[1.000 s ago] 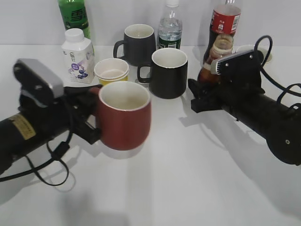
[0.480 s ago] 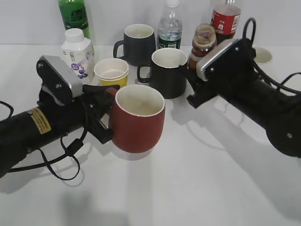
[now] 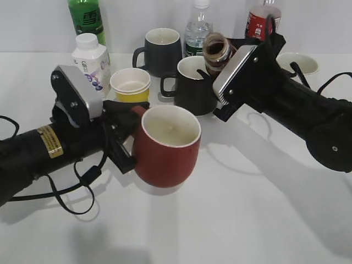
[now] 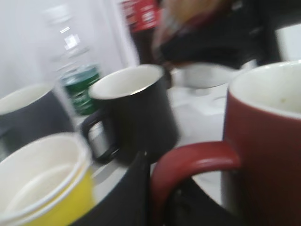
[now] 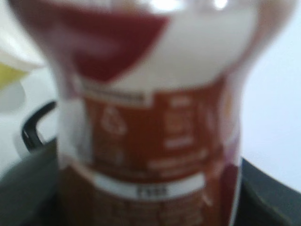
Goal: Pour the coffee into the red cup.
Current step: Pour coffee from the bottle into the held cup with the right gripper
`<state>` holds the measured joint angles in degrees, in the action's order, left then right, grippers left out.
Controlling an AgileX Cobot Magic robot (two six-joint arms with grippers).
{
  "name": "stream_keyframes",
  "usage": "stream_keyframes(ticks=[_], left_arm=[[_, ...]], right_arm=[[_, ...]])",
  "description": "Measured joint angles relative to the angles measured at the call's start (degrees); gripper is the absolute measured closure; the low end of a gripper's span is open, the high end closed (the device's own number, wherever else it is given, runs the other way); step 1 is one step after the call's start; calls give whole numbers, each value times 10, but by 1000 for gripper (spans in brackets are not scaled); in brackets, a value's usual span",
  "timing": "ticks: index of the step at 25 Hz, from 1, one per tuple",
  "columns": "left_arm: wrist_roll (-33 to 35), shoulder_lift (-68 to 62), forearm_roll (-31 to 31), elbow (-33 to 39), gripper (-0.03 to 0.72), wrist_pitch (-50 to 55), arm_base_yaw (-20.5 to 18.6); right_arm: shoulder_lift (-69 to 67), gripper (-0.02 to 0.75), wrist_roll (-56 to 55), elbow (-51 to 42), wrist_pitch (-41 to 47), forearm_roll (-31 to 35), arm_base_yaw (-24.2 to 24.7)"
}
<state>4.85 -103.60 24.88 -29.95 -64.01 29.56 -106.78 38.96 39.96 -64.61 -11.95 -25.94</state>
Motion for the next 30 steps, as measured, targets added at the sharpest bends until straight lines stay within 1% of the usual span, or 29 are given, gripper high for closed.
stream_keyframes(ticks=[8,11,17,24,30], left_arm=[[-7,-3,28,-18,643,2,1],[-19,-11,28,-37,643,7,4],[-22,-33,28,-54,643,19,25],[-22,-33,4,-55,643,18,27],[-22,-33,3,-55,643,22,27]], right_arm=[[0,234,130,0,0,-5,0],[0,234,148,0,-1,-7,0],[0,234,204,0,-3,-7,0],[0,234,232,0,-4,-8,0],[0,234,256,0,-5,-8,0]])
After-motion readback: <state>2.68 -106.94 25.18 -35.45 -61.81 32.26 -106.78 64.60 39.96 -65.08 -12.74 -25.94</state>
